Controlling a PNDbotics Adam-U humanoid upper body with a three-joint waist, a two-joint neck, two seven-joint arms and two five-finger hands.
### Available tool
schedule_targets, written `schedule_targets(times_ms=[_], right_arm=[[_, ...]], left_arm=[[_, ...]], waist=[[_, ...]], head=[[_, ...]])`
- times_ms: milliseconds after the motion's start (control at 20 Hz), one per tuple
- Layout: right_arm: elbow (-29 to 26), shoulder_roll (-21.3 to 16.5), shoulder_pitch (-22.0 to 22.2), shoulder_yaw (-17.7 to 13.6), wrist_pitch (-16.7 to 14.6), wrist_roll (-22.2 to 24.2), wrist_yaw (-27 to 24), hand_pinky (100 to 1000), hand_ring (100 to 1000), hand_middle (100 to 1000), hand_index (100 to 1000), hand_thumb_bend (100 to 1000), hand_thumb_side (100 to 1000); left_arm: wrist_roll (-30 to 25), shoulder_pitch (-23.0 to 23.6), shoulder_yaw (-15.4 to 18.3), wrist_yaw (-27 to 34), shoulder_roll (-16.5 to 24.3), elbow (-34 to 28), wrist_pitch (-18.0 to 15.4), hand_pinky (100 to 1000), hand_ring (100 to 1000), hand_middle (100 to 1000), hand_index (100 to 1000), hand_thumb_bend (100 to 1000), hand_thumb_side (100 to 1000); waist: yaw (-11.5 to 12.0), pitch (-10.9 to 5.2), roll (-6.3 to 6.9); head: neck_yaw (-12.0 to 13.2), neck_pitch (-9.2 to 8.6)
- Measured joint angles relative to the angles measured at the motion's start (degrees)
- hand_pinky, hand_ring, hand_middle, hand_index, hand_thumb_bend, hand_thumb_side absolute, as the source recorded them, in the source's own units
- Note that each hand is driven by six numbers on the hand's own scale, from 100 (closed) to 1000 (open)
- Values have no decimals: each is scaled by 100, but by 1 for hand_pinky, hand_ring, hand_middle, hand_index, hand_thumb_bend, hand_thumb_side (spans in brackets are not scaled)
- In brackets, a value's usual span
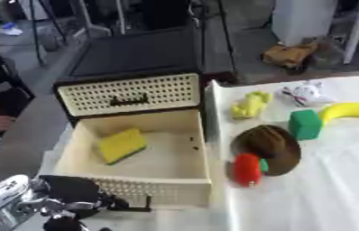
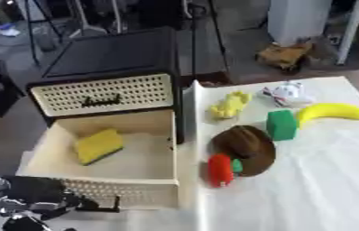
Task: Pick up objects from table and place into drawer.
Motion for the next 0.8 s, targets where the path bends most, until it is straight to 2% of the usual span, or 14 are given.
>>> schedule_targets(times_ms=[200, 400, 800], right_arm=[[0, 1, 0, 0, 11, -9, 12, 703, 798, 741, 812, 100, 1000], [0, 1, 0, 0, 22, -19, 14, 703, 798, 740, 810, 100, 1000], [0, 1, 0, 0, 46, -23, 16, 703, 798, 740, 810, 100, 1000]], left_arm=[[-18, 0, 0, -51, -3, 33, -45, 100, 100, 156, 1000, 100, 655], [-35, -9, 0, -55, -21, 42, -39, 100, 100, 154, 1000, 100, 614], [-45, -34, 64, -436, -21, -61, -439, 100, 100, 154, 1000, 100, 579]], waist=[[0, 1, 4], [2, 1, 4], [29, 16, 8]], head=[[0, 0], [1, 0], [1, 22]])
